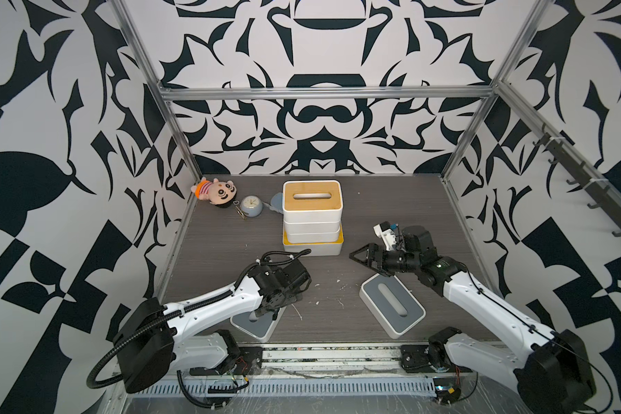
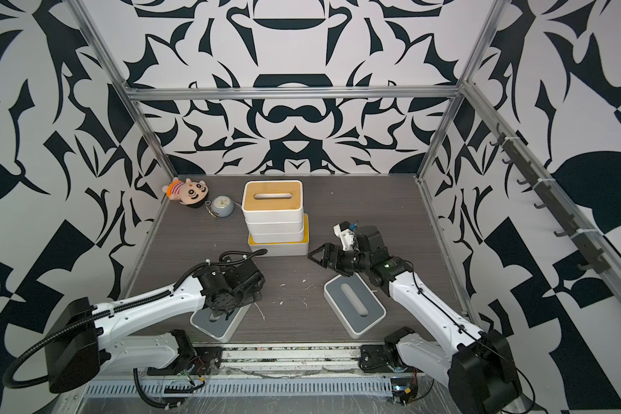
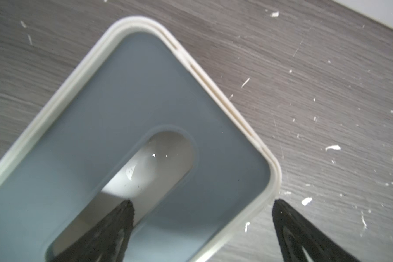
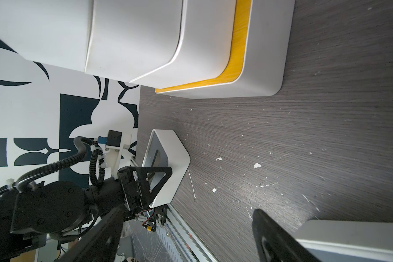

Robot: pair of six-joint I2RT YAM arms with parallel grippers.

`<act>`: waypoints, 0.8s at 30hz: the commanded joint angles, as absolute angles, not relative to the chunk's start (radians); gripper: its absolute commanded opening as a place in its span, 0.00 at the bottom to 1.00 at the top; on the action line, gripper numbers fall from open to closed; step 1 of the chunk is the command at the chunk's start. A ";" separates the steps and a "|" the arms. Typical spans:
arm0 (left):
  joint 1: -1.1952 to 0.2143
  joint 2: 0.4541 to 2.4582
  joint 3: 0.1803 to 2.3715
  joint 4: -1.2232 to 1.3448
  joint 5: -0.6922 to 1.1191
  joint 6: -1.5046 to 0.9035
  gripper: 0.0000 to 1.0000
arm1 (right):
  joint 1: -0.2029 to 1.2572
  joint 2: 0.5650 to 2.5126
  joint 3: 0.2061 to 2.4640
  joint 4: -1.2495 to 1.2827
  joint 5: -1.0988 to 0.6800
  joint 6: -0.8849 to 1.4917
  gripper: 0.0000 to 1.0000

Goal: Stack the tissue boxes
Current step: Pick up the tissue box from the center of the board.

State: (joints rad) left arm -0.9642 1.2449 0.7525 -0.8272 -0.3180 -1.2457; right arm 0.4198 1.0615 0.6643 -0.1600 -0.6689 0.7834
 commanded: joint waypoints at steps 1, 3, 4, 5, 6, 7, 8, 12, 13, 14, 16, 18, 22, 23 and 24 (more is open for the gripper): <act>-0.968 1.267 0.775 -0.727 -0.273 -1.240 0.99 | 0.422 1.045 0.687 -0.150 -0.665 0.778 0.93; -0.971 1.307 0.785 -0.686 -0.260 -1.239 1.00 | 0.422 1.043 0.687 -0.152 -0.658 0.778 0.93; -0.975 1.319 0.793 -0.667 -0.259 -1.238 0.99 | 0.422 1.046 0.687 -0.150 -0.661 0.776 0.93; -0.978 1.329 0.804 -0.653 -0.262 -1.238 0.99 | 0.422 1.049 0.689 -0.150 -0.663 0.775 0.93; -0.982 1.342 0.818 -0.640 -0.268 -1.238 0.99 | 0.421 1.052 0.689 -0.152 -0.664 0.775 0.93; -0.986 1.356 0.834 -0.627 -0.269 -1.237 0.99 | 0.422 1.055 0.689 -0.152 -0.664 0.775 0.93; -0.989 1.368 0.847 -0.612 -0.266 -1.233 0.99 | 0.422 1.056 0.689 -0.150 -0.664 0.775 0.93; -1.008 1.431 0.899 -0.564 -0.250 -1.211 0.99 | 0.422 1.063 0.693 -0.150 -0.664 0.772 0.93; -1.013 1.443 0.910 -0.574 -0.256 -1.207 0.99 | 0.421 1.063 0.695 -0.152 -0.666 0.769 0.93; -1.017 1.450 0.917 -0.588 -0.261 -1.205 0.99 | 0.422 1.062 0.694 -0.154 -0.665 0.767 0.93; -1.022 1.456 0.931 -0.632 -0.274 -1.202 0.99 | 0.420 1.060 0.693 -0.162 -0.660 0.762 0.93; -1.029 1.448 0.939 -0.664 -0.285 -1.194 0.99 | 0.422 1.060 0.691 -0.166 -0.660 0.759 0.93; -1.063 1.430 0.943 -0.727 -0.322 -1.190 0.99 | 0.421 1.063 0.690 -0.169 -0.660 0.759 0.93; -1.071 1.428 0.947 -0.744 -0.329 -1.189 0.99 | 0.422 1.063 0.691 -0.170 -0.658 0.759 0.93; -1.080 1.430 0.951 -0.763 -0.339 -1.189 0.99 | 0.422 1.063 0.688 -0.170 -0.655 0.759 0.93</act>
